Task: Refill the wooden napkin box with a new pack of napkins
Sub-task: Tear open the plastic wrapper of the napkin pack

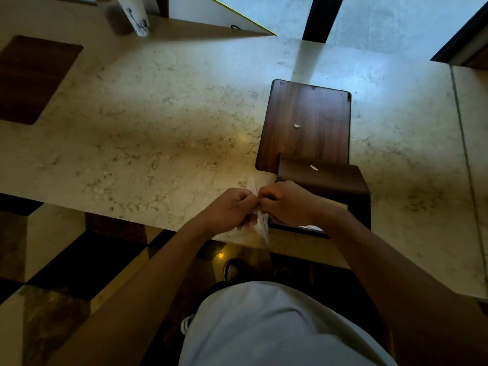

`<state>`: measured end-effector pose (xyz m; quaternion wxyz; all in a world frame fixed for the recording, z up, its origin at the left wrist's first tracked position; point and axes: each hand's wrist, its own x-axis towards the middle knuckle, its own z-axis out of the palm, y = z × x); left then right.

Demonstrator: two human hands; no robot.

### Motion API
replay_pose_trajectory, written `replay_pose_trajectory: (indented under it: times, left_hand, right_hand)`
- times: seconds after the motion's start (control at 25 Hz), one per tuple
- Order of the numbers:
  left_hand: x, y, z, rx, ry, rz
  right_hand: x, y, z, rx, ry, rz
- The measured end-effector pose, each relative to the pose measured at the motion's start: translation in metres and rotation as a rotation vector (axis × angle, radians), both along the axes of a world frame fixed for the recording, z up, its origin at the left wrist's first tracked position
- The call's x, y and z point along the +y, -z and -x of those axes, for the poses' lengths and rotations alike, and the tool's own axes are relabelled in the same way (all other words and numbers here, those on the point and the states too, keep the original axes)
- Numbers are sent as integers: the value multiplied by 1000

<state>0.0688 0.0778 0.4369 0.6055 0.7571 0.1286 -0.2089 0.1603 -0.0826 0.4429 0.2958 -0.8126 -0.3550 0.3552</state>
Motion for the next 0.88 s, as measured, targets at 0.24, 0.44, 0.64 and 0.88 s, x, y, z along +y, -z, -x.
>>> replay_pose_trajectory:
  times: [0.24,0.44,0.64,0.88]
  left_hand:
    - [7,4,-6,-4,42,-12]
    - [5,1,-6,-33,69,-90]
    - [4,-6,-8,-18,80,-132]
    - [13,-8,-3,-105,33,-561]
  right_hand:
    - [1,3,-3,-42,6,-20]
    - [-1,4,0,-71,2,-47]
    - [-1,-6,3,-144,-28,-38]
    - [-17,-4,-6,-362,284,93]
